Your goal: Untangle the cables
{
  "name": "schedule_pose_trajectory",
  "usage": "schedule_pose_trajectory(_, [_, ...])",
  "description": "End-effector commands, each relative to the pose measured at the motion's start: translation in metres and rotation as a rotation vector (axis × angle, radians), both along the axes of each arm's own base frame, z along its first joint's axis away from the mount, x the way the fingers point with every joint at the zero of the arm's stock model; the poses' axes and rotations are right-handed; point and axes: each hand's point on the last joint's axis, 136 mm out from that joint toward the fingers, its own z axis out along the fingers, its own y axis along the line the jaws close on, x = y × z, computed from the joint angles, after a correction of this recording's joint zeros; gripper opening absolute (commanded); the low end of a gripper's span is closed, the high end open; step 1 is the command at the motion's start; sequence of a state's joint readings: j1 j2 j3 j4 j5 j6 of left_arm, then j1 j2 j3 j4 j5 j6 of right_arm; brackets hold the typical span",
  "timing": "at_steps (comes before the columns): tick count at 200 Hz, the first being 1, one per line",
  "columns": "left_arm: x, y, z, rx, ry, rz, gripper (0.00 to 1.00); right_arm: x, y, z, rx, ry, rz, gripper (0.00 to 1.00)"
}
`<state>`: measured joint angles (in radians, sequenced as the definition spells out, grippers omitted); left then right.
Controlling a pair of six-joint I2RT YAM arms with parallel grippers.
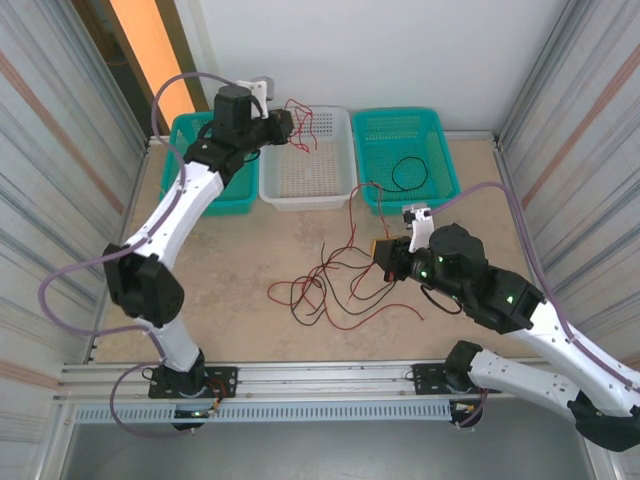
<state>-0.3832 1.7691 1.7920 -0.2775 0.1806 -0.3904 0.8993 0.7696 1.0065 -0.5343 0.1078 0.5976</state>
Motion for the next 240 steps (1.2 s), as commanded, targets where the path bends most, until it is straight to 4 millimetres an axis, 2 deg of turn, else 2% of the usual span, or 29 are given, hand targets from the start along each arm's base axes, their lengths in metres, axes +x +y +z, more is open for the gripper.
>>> schedule_pose_trajectory(1, [0.013,-0.014,0.0,-0.014,-0.011,0.002,0.43,0.0,-0.003,0.02,-0.004,-0.057,0.001,0.0])
schedule_pose_trajectory(10, [0.015,-0.019,-0.008,0.009,-0.01,0.003,0.56,-0.001,-0.004,0.022,-0.009,-0.064,0.002,0.0])
schedule_pose_trajectory(20, [0.015,-0.022,-0.014,0.041,-0.012,0.008,0.63,-0.001,-0.006,0.025,-0.01,-0.071,0.001,0.0])
schedule_pose_trajectory(38, [0.011,-0.021,-0.014,0.071,-0.023,0.024,0.7,-0.002,-0.008,0.029,-0.009,-0.081,-0.004,0.0])
schedule_pose_trajectory(58, [-0.001,-0.002,-0.004,0.099,-0.035,0.089,0.73,0.001,-0.004,0.032,-0.025,-0.085,0.001,0.0])
schedule_pose_trajectory(73, [-0.022,0.017,0.009,0.112,-0.055,0.137,0.73,0.007,0.002,0.036,-0.041,-0.091,0.008,0.0])
schedule_pose_trajectory(90, [-0.056,0.036,0.017,0.109,-0.073,0.153,0.73,0.016,0.013,0.041,-0.064,-0.106,0.017,0.0])
schedule_pose_trajectory(111, [-0.101,0.055,0.006,0.102,-0.055,0.142,0.73,0.033,0.026,0.054,-0.068,-0.121,0.027,0.0])
schedule_pose_trajectory(114, [-0.108,0.058,0.003,0.098,-0.048,0.144,0.73,0.041,0.031,0.049,-0.081,-0.106,0.026,0.0])
schedule_pose_trajectory(143, [-0.163,0.076,-0.039,0.074,0.063,0.124,0.71,0.092,0.048,0.057,-0.054,-0.071,0.012,0.0])
schedule_pose_trajectory(177, [-0.21,0.084,-0.088,0.057,0.211,0.079,0.67,0.156,0.071,0.065,-0.041,-0.064,0.001,0.0])
schedule_pose_trajectory(208, [-0.236,0.088,-0.116,0.038,0.295,0.063,0.65,0.211,0.086,0.06,-0.041,-0.046,-0.034,0.0])
schedule_pose_trajectory(221, [-0.242,0.087,-0.125,0.027,0.321,0.051,0.64,0.238,0.089,0.048,-0.05,-0.016,-0.061,0.0])
schedule_pose_trajectory(226, [-0.243,0.086,-0.128,0.027,0.331,0.05,0.63,0.247,0.092,0.054,-0.038,-0.019,-0.063,0.0])
schedule_pose_trajectory(240, [-0.246,0.083,-0.136,0.024,0.359,0.039,0.62,0.274,0.098,0.031,-0.036,0.047,-0.063,0.02])
